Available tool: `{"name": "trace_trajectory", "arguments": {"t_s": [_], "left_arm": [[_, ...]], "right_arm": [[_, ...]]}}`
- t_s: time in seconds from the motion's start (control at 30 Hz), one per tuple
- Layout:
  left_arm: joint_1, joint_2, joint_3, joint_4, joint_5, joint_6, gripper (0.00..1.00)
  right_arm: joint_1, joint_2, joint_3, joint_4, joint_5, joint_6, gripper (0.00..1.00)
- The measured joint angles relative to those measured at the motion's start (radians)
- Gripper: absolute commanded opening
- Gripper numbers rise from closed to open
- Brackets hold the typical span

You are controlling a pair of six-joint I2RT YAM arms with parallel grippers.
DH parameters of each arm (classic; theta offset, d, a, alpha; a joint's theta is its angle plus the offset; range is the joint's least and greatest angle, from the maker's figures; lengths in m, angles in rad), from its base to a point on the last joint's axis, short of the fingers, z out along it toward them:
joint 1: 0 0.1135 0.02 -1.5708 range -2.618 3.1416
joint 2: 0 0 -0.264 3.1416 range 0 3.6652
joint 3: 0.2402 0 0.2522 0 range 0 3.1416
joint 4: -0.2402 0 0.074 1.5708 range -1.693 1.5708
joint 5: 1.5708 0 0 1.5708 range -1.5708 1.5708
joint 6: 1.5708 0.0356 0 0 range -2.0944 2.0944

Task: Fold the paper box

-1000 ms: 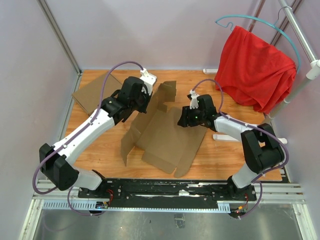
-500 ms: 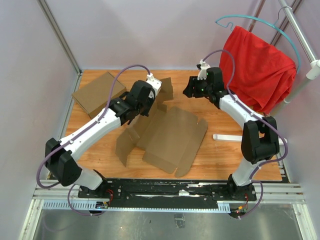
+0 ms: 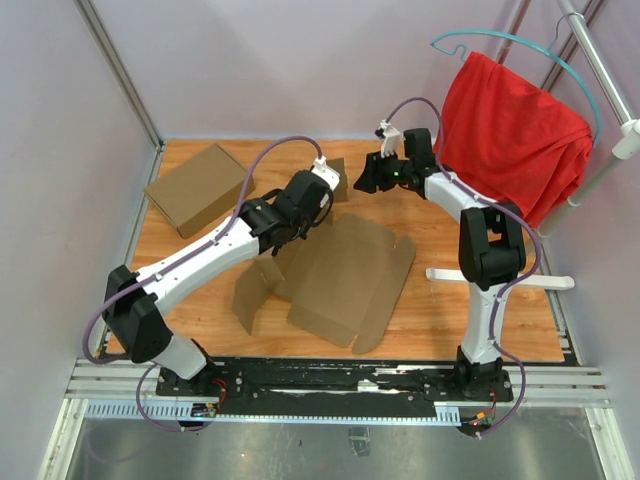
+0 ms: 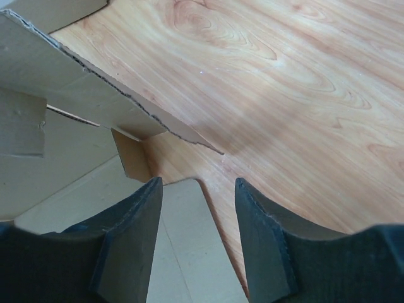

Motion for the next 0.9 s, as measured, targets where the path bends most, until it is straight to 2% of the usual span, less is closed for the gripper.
{"name": "trace_trajectory", "arguments": {"t_s": [0.23, 0.47, 0.73, 0.9], "left_arm": [[-0.031, 0.039, 0.017, -0.037, -0.077, 0.0, 0.0], [-0.055, 0.061, 0.033, -0.055, -0.126, 0.0, 0.0], [-0.079, 0.06, 0.039, -0.068, -0.148, -0.005, 0.0], [-0.089, 0.058, 0.039, -0.073, -0.153, -0.005, 0.0]], "right_arm": [[-0.013, 0.026, 0.061, 0.027, -0.028, -0.034, 0.49], [-0.047, 0.176, 0.195, 0.155, -0.148, 0.003, 0.49], [-0.053, 0.355, 0.2, 0.531, -0.254, 0.267, 0.48], [-0.053, 0.473, 0.311, 0.721, -0.315, 0.467, 0.48]]}}
